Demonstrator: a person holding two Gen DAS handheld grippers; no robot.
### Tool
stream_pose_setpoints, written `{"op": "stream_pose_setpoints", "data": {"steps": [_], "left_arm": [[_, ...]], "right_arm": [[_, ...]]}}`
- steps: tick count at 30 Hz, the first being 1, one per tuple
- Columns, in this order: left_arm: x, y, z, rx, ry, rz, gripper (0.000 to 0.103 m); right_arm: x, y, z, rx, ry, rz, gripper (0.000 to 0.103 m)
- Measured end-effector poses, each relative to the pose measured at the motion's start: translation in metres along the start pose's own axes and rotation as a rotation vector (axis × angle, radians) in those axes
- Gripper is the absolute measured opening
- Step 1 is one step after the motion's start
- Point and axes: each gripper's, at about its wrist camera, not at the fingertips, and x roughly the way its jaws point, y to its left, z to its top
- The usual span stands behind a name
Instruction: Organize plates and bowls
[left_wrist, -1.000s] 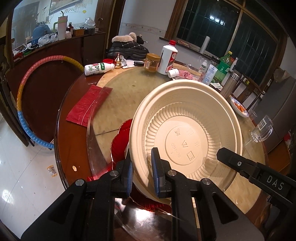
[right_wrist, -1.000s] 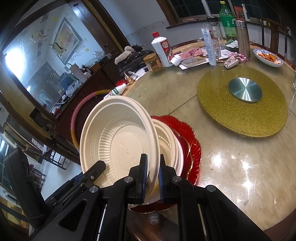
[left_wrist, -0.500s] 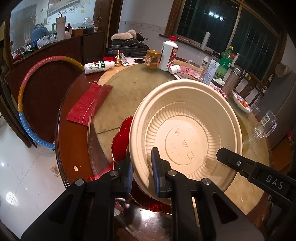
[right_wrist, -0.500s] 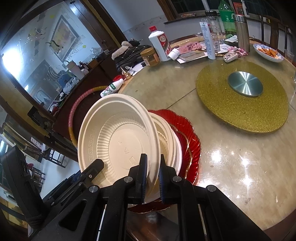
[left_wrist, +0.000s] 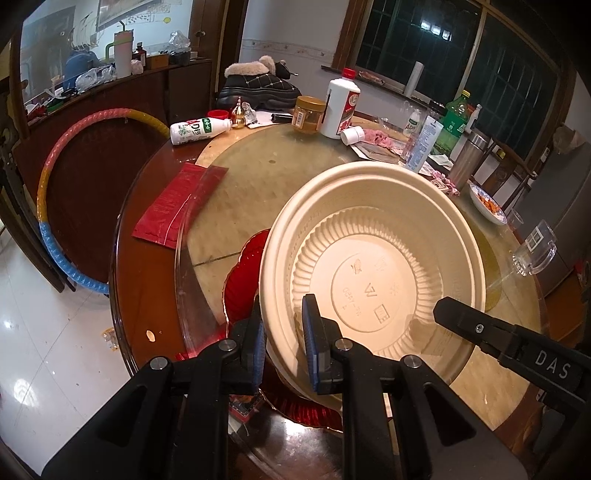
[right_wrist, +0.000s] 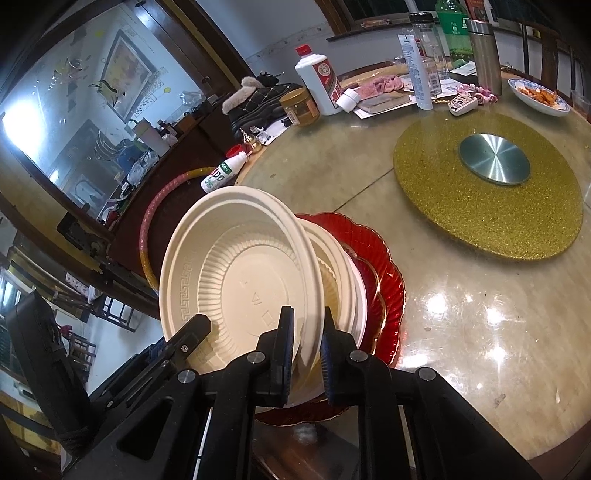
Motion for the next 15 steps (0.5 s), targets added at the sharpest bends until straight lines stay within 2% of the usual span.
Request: {"op": "stream_pose_setpoints", "data": {"steps": [5, 8, 9, 10, 11, 13, 15], "left_arm": [[0.000, 0.000, 0.000, -0.004, -0.001, 0.004, 0.016], [-0.003, 0.002, 0.000, -0.017, -0.015, 0.011, 0.016], [-0.004, 0.002, 0.000, -0.021, -0.019, 0.011, 0.019], [-0.005, 0.003, 0.001, -0.024, -0.025, 0.016, 0.025], [-0.007, 0.003, 0.001, -0.027, -0.032, 0.024, 0.030], [-0.009, 0.004, 0.001, -0.030, -0.041, 0.031, 0.057], [-0.012, 0.007, 0.002, -0.044, -0.061, 0.029, 0.070]], "right_arm": [[-0.001, 0.001, 0.000, 0.002, 0.002, -0.001, 0.016], [-0.001, 0.001, 0.001, -0.002, -0.002, 0.010, 0.026], [-0.003, 0.002, 0.001, -0.005, -0.004, 0.021, 0.035], [-0.004, 0.003, 0.001, -0.008, -0.005, 0.031, 0.046], [-0.005, 0.005, 0.001, -0.010, -0.007, 0.039, 0.052], [-0.008, 0.008, 0.001, -0.015, -0.022, 0.041, 0.077], [-0.012, 0.012, 0.002, -0.024, -0.044, 0.030, 0.084]]}}
